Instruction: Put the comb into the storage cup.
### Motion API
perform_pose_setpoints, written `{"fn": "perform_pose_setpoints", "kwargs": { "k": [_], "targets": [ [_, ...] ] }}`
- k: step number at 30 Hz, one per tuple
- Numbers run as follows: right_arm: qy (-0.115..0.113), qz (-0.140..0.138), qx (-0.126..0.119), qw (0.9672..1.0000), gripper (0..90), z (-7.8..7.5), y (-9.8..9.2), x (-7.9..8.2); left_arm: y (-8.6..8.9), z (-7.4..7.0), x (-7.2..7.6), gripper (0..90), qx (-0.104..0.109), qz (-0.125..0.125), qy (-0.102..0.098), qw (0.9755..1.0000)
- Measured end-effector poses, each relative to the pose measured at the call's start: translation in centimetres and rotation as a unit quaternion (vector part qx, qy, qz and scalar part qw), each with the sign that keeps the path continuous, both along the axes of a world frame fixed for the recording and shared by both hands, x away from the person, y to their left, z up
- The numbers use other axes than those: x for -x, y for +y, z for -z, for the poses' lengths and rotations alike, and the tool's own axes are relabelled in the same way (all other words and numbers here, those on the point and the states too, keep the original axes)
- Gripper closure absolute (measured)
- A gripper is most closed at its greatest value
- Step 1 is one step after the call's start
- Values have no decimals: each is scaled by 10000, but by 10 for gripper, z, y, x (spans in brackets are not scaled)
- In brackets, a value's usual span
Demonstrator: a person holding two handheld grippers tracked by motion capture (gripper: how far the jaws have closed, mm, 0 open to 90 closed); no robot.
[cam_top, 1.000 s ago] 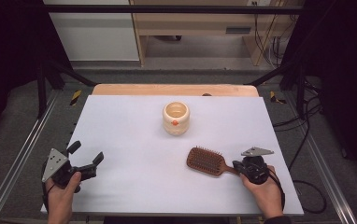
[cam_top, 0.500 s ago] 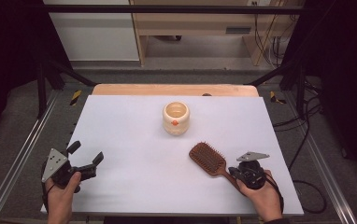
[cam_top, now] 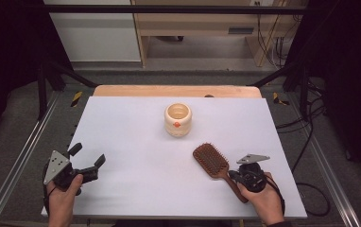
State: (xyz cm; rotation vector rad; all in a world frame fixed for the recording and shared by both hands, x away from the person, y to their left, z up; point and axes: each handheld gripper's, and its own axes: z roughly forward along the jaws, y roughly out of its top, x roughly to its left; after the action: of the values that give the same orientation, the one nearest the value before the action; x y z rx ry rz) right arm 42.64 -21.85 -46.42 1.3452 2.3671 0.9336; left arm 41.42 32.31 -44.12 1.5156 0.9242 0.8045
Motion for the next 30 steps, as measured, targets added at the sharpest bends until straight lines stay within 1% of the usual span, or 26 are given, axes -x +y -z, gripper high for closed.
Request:
{"fn": "perform_pose_setpoints", "kwargs": {
  "k": [4,5,7,12,16,17,18,19,20,22,23,24,25,26,27,28,29,30],
  "targets": [
    [-50,61,-44,10000,900,-3,-1,1,1,-1,2,25,0,4,-35,10000],
    [-75,141,-74,9998,900,-5,-3,1,2,-1,2,25,22,3,-52,10000],
    [-91,196,-82,9997,900,-7,-5,2,3,-1,2,25,37,9,-61,10000],
    [-201,289,-133,9993,900,-11,-11,1,2,0,0,25,11,16,-29,10000],
    [-263,294,-156,9991,900,-14,-12,1,1,0,-1,25,15,17,-24,10000],
    [-319,264,-159,9990,900,-17,-12,3,0,0,-1,25,-27,31,-6,10000],
    [-319,264,-159,9990,900,-17,-12,3,0,0,-1,25,-27,31,-6,10000],
    [-329,268,-172,9990,900,-19,-12,3,-2,0,-1,25,-43,46,-5,10000],
    [-407,272,-218,9986,900,-24,-13,4,-2,0,0,25,-69,58,-12,10000],
    [-427,279,-259,9984,896,-25,-13,5,-2,0,0,25,-68,57,-14,10000],
    [-461,291,-320,9980,864,-30,-14,6,-2,0,-1,25,-53,49,-1,10000],
    [-464,286,-335,9980,845,-31,-14,6,-2,1,-1,25,-49,42,7,10000],
    [-464,286,-335,9980,845,-31,-14,6,-2,1,-1,25,-49,42,7,10000],
    [-399,289,-417,9979,759,-33,-15,6,-1,0,-1,25,-42,30,4,10000],
    [-399,289,-417,9979,759,-33,-15,6,-1,0,-1,25,-42,30,4,10000],
    [-288,271,-429,9983,657,-35,-14,4,0,0,0,25,-56,34,-2,10000],
    [-257,255,-409,9985,618,-35,-13,4,0,1,0,25,-59,32,-2,10000],
    [-257,255,-409,9985,618,-35,-13,4,0,1,0,25,-59,32,-2,10000]
  ]
}}
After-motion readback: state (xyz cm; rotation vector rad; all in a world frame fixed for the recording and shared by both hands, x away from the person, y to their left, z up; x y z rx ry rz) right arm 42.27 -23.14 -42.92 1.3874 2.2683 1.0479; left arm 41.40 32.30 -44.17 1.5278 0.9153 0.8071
